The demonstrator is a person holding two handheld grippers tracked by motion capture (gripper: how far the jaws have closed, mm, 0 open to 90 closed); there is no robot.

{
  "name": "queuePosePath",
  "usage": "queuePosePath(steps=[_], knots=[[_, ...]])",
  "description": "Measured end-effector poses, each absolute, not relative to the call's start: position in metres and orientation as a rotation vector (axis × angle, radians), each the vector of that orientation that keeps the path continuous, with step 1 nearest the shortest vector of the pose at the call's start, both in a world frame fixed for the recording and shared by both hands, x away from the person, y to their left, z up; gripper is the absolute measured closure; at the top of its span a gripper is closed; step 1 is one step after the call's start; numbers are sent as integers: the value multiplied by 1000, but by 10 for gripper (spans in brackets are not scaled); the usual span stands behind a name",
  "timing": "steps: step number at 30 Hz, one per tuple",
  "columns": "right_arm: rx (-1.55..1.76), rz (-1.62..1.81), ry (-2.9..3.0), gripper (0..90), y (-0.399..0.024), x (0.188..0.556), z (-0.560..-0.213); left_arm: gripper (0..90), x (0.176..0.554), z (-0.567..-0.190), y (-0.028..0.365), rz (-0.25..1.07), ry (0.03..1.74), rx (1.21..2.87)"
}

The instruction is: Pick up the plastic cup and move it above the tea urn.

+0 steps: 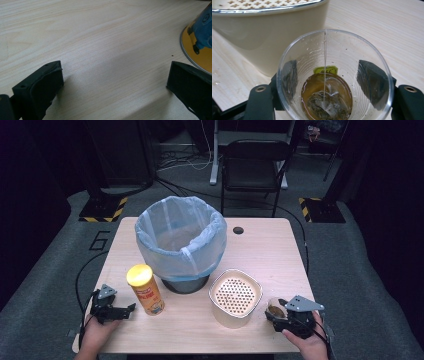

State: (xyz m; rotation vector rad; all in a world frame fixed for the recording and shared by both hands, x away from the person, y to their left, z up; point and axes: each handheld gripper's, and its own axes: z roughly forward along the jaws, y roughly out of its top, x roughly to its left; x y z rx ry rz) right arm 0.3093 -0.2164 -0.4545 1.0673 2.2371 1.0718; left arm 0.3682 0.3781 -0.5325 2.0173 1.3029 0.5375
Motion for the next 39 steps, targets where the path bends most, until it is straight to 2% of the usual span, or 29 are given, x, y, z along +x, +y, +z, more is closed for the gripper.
queuePosePath(steps=[13,29,39], knots=[[1055,1046,2200,330,-237,339,-431,2,368,-532,378,530,1304,2030],[1008,1029,2182,336,-235,385,-390,2,368,-532,378,530,1303,2029],[992,1100,2191,334,-225,424,-388,2,368,-532,379,534,1301,2029]])
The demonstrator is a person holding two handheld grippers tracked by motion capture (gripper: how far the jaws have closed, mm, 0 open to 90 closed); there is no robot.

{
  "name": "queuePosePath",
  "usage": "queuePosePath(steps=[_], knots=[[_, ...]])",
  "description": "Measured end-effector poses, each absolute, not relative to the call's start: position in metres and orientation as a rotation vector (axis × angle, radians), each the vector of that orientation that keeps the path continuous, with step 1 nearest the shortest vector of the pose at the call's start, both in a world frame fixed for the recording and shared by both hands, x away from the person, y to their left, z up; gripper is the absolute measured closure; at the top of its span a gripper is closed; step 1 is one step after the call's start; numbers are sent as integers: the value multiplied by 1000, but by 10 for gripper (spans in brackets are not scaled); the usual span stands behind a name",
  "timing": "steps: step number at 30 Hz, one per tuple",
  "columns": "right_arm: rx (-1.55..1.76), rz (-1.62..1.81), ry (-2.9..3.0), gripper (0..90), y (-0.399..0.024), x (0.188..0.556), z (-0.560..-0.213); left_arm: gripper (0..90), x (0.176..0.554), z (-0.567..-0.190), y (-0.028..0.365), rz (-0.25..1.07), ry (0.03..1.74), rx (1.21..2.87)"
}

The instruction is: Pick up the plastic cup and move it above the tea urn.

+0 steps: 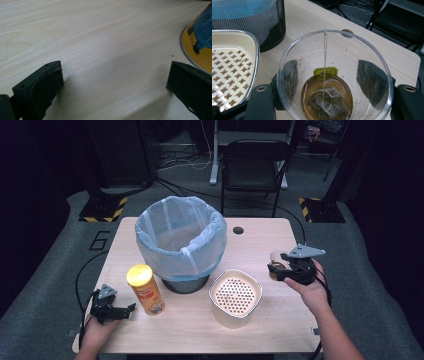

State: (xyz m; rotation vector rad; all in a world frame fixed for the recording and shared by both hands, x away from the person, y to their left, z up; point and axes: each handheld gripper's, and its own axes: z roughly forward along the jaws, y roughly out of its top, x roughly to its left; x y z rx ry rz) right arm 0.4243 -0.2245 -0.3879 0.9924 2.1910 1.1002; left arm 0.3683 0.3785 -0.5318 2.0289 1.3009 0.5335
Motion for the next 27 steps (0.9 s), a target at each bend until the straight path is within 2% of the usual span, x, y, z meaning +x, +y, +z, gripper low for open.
queuePosePath(steps=[12,27], knots=[[962,1131,2213,335,-214,444,-398,2,368,-532,379,534,1300,2029],[775,1231,2235,335,-198,454,-390,2,368,-532,378,534,1300,2029]])
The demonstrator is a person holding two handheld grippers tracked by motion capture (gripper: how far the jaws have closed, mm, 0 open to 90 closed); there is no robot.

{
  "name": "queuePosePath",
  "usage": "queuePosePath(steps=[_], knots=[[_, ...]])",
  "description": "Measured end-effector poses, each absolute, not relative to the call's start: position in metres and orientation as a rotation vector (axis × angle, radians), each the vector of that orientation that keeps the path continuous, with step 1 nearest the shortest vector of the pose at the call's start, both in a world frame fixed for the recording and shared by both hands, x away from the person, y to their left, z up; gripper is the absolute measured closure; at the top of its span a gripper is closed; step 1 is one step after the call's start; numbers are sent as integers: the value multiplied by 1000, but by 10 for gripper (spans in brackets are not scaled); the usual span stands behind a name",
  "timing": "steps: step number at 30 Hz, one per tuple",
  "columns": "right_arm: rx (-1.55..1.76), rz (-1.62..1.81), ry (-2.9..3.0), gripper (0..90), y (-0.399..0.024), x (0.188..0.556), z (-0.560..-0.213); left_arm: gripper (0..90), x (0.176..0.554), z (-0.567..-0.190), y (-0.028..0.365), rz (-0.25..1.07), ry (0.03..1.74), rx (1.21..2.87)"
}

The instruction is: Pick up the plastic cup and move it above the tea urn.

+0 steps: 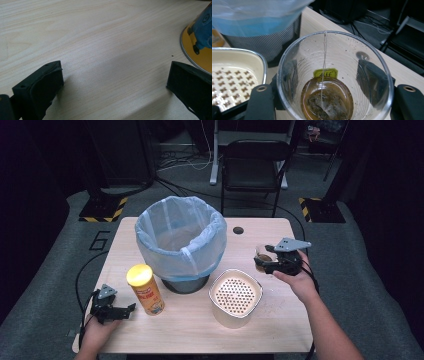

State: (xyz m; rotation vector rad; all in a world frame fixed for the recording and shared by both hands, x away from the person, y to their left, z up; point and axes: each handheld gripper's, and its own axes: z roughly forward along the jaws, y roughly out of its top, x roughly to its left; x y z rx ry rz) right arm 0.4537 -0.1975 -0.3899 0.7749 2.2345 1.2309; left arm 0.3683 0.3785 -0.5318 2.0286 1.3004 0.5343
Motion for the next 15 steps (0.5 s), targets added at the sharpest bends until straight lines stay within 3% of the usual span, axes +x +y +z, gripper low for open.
queuePosePath(steps=[15], knots=[[577,1308,2289,332,-172,466,-386,2,369,-532,379,539,1297,2030]])
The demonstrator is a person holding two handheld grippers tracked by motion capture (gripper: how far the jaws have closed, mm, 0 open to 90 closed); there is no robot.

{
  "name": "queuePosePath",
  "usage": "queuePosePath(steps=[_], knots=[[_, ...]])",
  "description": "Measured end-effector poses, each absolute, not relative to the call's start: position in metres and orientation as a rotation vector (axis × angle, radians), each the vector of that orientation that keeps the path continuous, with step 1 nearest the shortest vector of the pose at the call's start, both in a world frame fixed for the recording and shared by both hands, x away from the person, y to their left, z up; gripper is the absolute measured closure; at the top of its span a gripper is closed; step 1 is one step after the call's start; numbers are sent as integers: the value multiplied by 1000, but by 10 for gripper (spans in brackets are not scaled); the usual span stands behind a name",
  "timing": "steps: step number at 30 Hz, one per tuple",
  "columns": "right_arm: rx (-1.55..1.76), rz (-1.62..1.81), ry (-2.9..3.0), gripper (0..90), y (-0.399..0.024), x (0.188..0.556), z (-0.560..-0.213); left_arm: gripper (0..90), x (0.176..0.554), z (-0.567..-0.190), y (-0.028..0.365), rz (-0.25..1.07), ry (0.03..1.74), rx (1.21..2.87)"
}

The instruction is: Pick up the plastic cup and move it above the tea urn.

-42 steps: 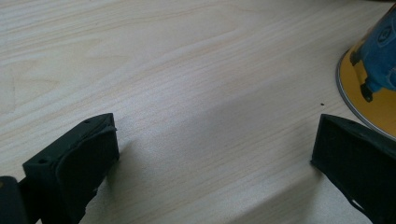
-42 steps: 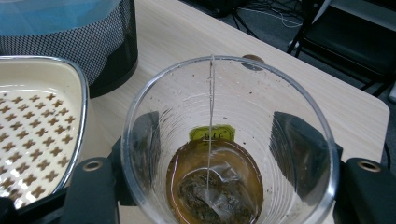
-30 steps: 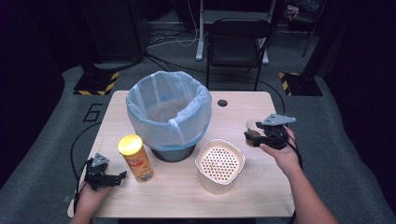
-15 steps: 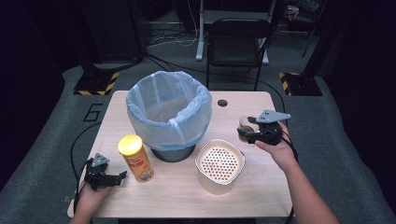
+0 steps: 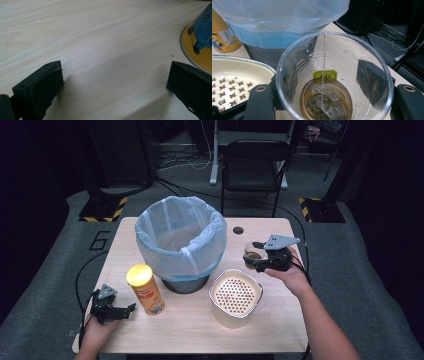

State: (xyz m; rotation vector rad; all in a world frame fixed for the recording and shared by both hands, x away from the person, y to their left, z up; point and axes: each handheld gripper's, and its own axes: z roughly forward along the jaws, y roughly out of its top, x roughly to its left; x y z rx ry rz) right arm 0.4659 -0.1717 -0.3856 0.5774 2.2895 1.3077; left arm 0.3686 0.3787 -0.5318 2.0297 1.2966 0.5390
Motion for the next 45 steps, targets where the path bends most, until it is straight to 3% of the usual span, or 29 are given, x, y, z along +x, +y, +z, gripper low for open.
queuePosePath(steps=[13,23,35,45], knots=[[435,1241,2267,334,-162,466,-383,2,368,-532,379,533,1300,2030],[166,1083,2146,347,-147,434,-377,2,368,-532,378,531,1306,2027],[51,963,2084,352,-136,426,-382,2,368,-532,378,539,1300,2026],[-192,610,1912,373,-120,391,-392,2,368,-532,378,538,1300,2027]])
